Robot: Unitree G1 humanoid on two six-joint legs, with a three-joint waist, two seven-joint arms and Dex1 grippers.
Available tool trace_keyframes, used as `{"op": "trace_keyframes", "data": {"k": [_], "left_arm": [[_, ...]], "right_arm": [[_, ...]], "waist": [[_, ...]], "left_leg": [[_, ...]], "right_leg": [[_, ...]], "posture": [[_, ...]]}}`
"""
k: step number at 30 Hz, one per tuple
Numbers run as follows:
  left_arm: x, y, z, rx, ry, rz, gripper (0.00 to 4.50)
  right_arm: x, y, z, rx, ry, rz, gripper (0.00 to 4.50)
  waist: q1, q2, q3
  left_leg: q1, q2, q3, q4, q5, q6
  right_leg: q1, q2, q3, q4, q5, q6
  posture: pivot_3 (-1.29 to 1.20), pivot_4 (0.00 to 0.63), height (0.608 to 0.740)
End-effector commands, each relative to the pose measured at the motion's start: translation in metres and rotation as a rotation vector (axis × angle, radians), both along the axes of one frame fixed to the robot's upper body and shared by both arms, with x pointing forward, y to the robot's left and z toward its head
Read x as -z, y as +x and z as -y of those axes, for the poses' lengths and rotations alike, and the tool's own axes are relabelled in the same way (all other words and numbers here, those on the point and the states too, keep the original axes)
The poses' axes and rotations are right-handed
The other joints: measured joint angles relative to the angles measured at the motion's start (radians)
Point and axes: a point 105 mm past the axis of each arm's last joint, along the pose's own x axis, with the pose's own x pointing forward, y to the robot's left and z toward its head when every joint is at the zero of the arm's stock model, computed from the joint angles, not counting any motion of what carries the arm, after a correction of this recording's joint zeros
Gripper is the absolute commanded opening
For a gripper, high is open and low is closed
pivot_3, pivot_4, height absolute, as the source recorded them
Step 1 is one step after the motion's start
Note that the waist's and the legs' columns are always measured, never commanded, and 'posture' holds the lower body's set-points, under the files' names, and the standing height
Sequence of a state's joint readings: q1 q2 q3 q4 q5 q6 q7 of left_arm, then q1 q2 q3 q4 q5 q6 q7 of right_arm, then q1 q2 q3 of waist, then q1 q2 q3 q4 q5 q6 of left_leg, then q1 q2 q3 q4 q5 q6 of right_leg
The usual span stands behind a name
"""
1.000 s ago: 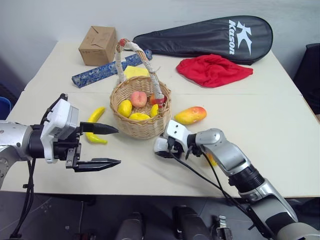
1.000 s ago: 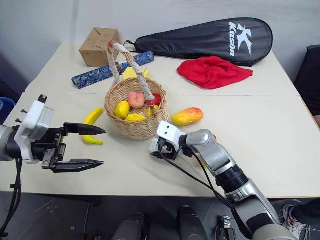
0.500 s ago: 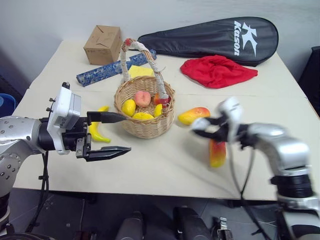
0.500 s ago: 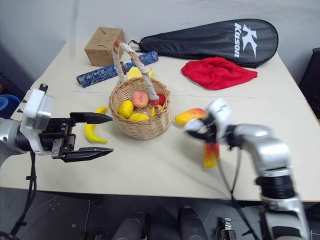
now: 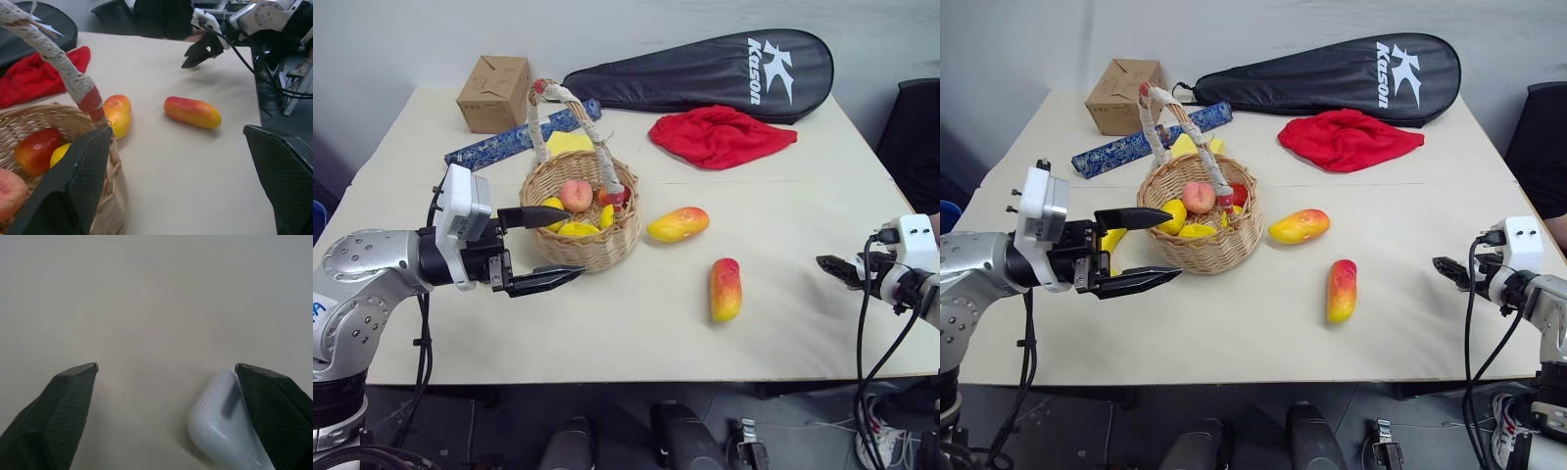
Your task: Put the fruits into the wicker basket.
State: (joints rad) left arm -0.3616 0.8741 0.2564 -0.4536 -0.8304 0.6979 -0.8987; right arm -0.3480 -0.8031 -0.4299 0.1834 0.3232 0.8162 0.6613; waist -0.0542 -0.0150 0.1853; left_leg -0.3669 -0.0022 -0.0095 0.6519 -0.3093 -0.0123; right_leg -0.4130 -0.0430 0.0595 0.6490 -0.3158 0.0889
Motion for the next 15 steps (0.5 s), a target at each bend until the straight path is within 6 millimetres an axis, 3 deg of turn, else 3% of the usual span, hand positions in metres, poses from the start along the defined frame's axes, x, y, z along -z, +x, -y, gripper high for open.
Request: {"op": "trace_keyframes", "data": {"k": [1,3,5,7,9,12,15], "left_arm": [[-0.009,0.002,-0.009,-0.05,-0.006,0.046,4.5],[-0.011,0.004,-0.016,-0.091,-0.017,0.046,4.5],[-0.015,0.015,-0.042,-0.279,-0.085,0.018,4.5],[-0.013,0.022,-0.066,-0.455,-0.12,-0.008,4.5],[0.001,0.032,-0.098,-0.692,-0.123,-0.101,4.5],[0.027,0.031,-0.142,-1.015,-0.093,-0.241,4.5],[0.035,0.027,-0.156,-1.13,-0.108,-0.301,4.5]], "right_arm": [[-0.031,-0.001,0.001,-0.023,-0.022,0.09,4.47],[-0.043,-0.002,-0.001,-0.051,-0.039,0.121,4.47],[-0.087,-0.006,-0.037,-0.283,-0.044,0.247,4.47],[-0.112,-0.021,-0.074,-0.511,-0.044,0.307,4.47],[-0.117,-0.041,-0.109,-0.736,-0.025,0.31,4.47],[-0.122,-0.076,-0.157,-1.068,-0.027,0.321,4.47],[-0.126,-0.089,-0.178,-1.201,-0.045,0.353,4.47]], "waist": [[0.002,0.0,0.0],[0.004,0.0,0.0],[0.003,0.0,0.0],[-0.003,0.002,0.001],[-0.002,0.002,0.001],[0.004,-0.004,0.002],[0.019,-0.006,0.003]], "left_leg": [[0.0,0.0,0.0,0.0,0.0,0.0],[-0.001,0.0,-0.001,0.0,0.0,0.0],[-0.001,0.0,-0.001,0.0,0.0,0.0],[-0.002,0.0,0.0,-0.001,0.0,0.0],[-0.001,0.002,-0.001,-0.001,0.0,0.001],[-0.001,0.003,-0.008,-0.001,0.0,0.0],[-0.003,0.0,-0.008,0.0,-0.001,0.0]], "right_leg": [[0.0,0.0,0.0,-0.001,0.0,0.0],[0.0,-0.001,-0.001,-0.002,0.0,0.0],[0.0,-0.001,-0.001,-0.002,0.0,0.0],[-0.001,-0.001,0.0,-0.002,0.0,0.001],[-0.001,0.0,-0.001,-0.001,0.0,0.001],[0.001,0.002,-0.005,-0.003,0.0,0.0],[0.001,-0.002,-0.005,-0.004,0.0,0.001]], "posture": [[0.0,0.15,0.74],[0.0,0.15,0.74],[0.0,0.15,0.74],[0.0,0.15,0.74],[0.0,0.15,0.74],[0.0,0.15,0.74],[0.0,0.15,0.74]]}}
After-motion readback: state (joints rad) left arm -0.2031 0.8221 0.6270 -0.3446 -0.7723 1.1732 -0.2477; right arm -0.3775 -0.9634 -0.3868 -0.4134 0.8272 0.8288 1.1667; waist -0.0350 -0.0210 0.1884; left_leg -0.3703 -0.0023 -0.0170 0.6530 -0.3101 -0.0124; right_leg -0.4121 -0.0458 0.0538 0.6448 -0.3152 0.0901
